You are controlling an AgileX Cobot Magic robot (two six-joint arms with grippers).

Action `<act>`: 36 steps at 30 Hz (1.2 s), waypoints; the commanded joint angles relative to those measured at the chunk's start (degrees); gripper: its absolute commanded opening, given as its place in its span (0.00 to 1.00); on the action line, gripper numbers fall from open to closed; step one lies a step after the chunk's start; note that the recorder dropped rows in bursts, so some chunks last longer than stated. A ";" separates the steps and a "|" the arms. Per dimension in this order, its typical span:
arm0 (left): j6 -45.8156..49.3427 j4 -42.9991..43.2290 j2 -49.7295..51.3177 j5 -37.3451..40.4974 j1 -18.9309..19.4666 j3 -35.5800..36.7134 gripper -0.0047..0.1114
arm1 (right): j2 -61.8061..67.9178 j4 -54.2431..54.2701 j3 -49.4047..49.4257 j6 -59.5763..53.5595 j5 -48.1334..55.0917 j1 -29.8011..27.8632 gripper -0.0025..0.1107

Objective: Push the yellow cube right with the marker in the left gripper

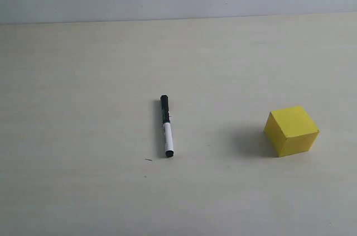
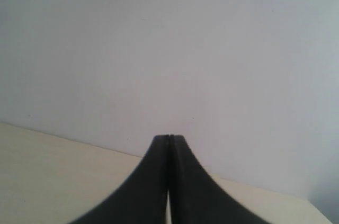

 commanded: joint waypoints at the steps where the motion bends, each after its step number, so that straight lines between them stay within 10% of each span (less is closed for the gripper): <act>1: 1.22 2.01 -7.01 0.01 0.22 5.53 0.04 | -0.30 0.04 0.25 -0.14 -0.29 0.07 0.02; 23: 1.48 6.30 -15.04 2.27 0.22 10.34 0.04 | -0.30 0.04 0.25 -0.14 -0.29 0.07 0.02; 36: 1.48 15.41 -15.04 23.65 0.22 10.34 0.04 | -0.30 0.04 0.25 -0.14 -0.29 0.07 0.02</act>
